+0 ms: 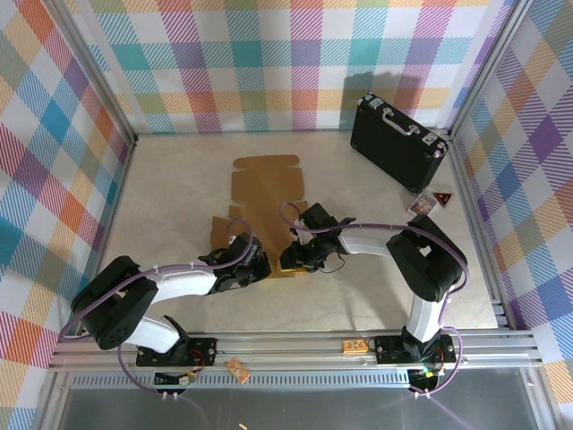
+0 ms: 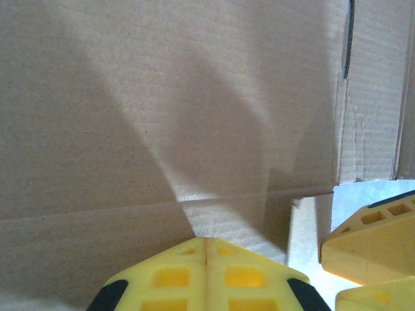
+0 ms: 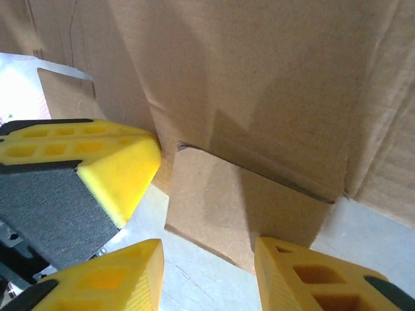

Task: Fold the paper box

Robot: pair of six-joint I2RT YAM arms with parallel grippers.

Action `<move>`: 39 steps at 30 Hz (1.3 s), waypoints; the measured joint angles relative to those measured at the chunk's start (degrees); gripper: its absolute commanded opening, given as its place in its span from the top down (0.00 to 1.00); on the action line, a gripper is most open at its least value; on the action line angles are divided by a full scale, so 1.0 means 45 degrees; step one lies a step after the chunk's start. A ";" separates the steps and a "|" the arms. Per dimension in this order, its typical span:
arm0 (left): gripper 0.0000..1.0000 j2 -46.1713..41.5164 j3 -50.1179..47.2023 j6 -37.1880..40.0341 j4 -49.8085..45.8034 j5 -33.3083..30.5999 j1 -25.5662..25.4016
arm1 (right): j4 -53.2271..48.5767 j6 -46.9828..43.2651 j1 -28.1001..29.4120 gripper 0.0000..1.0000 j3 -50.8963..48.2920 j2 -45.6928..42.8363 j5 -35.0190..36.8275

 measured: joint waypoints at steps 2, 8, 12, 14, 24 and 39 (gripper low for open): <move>1.00 -0.0010 0.0000 0.0000 -0.0029 0.0005 0.0000 | 0.0015 0.0029 0.0024 0.60 -0.0024 -0.0005 0.0005; 1.00 -0.0078 -0.0005 -0.0005 -0.0146 0.0039 0.0000 | 0.0223 0.0024 0.0000 0.64 -0.0092 0.0340 -0.0087; 0.74 -0.0403 0.0034 0.0058 -0.0816 -0.0063 0.0000 | 0.0384 0.0005 0.0000 0.66 -0.0034 0.0554 -0.0340; 0.54 -0.0908 0.0219 0.0228 -0.1841 -0.0316 -0.0029 | 0.0554 -0.0029 0.0019 0.67 -0.0019 0.0665 -0.0500; 0.22 -0.6552 0.0641 0.0690 -0.6907 -0.2705 0.0627 | 0.0665 -0.0175 0.0019 0.68 -0.0019 0.0724 -0.0588; 0.20 -0.5950 -0.1569 0.1039 -0.6178 -0.0573 0.3308 | 0.0661 -0.0330 0.0019 0.67 -0.0019 0.0724 -0.0631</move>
